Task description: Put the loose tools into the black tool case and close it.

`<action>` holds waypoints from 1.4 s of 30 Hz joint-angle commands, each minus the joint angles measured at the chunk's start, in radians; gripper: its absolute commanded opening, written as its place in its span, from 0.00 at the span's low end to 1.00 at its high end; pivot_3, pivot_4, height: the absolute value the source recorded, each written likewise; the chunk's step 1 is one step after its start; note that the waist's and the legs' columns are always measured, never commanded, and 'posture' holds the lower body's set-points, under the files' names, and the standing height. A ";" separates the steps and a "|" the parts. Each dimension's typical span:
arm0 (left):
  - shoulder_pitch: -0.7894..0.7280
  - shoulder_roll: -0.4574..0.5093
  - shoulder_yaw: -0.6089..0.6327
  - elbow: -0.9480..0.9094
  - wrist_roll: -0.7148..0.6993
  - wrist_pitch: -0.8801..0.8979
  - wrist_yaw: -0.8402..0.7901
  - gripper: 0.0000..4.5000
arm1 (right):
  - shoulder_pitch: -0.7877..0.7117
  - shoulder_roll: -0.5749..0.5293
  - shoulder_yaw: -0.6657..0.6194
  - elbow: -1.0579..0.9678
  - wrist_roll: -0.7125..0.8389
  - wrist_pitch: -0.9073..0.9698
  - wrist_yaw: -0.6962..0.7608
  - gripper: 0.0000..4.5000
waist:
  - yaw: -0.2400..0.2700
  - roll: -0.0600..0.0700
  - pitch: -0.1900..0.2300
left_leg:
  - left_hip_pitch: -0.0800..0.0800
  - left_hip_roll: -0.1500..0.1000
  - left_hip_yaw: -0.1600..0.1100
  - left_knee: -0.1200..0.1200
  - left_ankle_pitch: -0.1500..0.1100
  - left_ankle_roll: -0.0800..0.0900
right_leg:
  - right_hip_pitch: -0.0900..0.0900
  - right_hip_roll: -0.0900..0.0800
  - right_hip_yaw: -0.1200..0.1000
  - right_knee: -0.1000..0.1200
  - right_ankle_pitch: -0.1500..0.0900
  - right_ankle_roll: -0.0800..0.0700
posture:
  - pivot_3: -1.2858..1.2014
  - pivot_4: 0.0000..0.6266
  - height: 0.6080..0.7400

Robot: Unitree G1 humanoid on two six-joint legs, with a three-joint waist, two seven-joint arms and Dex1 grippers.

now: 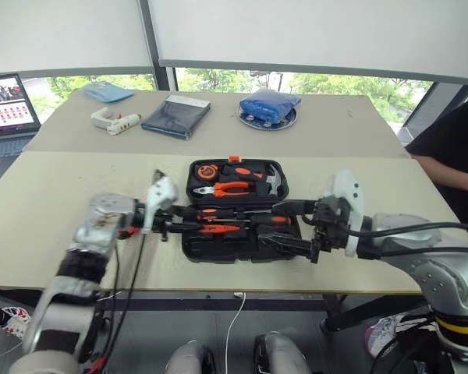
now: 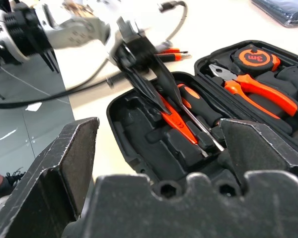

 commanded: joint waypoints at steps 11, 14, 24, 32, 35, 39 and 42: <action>0.341 0.252 0.272 -0.143 0.001 0.194 0.217 0.99 | -0.130 0.040 0.112 0.137 -0.094 -0.117 0.187 1.00 | 0.040 0.001 0.000 | 0.000 -0.001 0.000 -0.002 -0.006 -0.011 | -0.001 -0.005 -0.001 -0.001 -0.001 -0.001 | 0.52 0.24 0.84; 0.185 0.231 0.149 -0.096 0.012 0.263 0.216 0.99 | -0.137 0.053 0.126 0.138 -0.106 -0.120 0.195 1.00 | 0.051 0.000 0.000 | -0.001 -0.003 0.000 -0.002 -0.006 -0.012 | -0.001 -0.007 -0.004 0.000 -0.001 -0.002 | 0.52 0.24 0.84; -0.183 0.144 -0.261 0.159 0.206 0.386 0.195 0.99 | -0.098 0.063 0.138 0.071 -0.107 -0.097 0.183 1.00 | 0.020 0.000 0.000 | 0.000 -0.002 0.004 -0.002 -0.002 -0.004 | -0.001 0.002 -0.004 0.001 -0.001 -0.003 | 0.52 0.24 0.84; -0.189 0.116 -0.256 0.370 0.276 0.118 0.236 0.76 | -0.068 0.047 0.112 0.044 -0.114 -0.091 0.151 1.00 | 0.013 0.001 -0.001 | 0.005 0.000 0.004 -0.002 -0.002 -0.006 | 0.001 0.000 -0.001 0.003 -0.003 -0.002 | 0.52 0.24 0.84; -0.192 0.154 -0.163 0.312 0.187 0.071 0.130 0.47 | -0.047 0.030 0.094 0.023 -0.095 -0.077 0.146 1.00 | 0.009 0.001 0.000 | 0.005 0.000 0.003 -0.002 -0.003 -0.009 | 0.000 -0.002 0.000 0.003 0.000 -0.002 | 0.52 0.24 0.84; -0.162 0.210 -0.092 0.069 0.011 0.051 -0.126 0.36 | -0.010 0.004 0.067 -0.006 -0.070 -0.054 0.144 1.00 | 0.010 -0.001 0.000 | -0.001 0.002 0.002 -0.001 -0.001 -0.007 | -0.005 -0.001 -0.001 0.003 0.000 -0.005 | 0.52 0.24 0.84; -0.165 0.223 -0.143 -0.062 -0.013 0.047 -0.226 0.36 | 0.022 -0.017 0.049 -0.030 -0.061 -0.043 0.147 1.00 | 0.025 0.000 0.000 | -0.003 0.000 0.001 -0.001 0.000 -0.007 | -0.006 0.000 -0.002 0.003 0.001 -0.010 | 0.52 0.24 0.84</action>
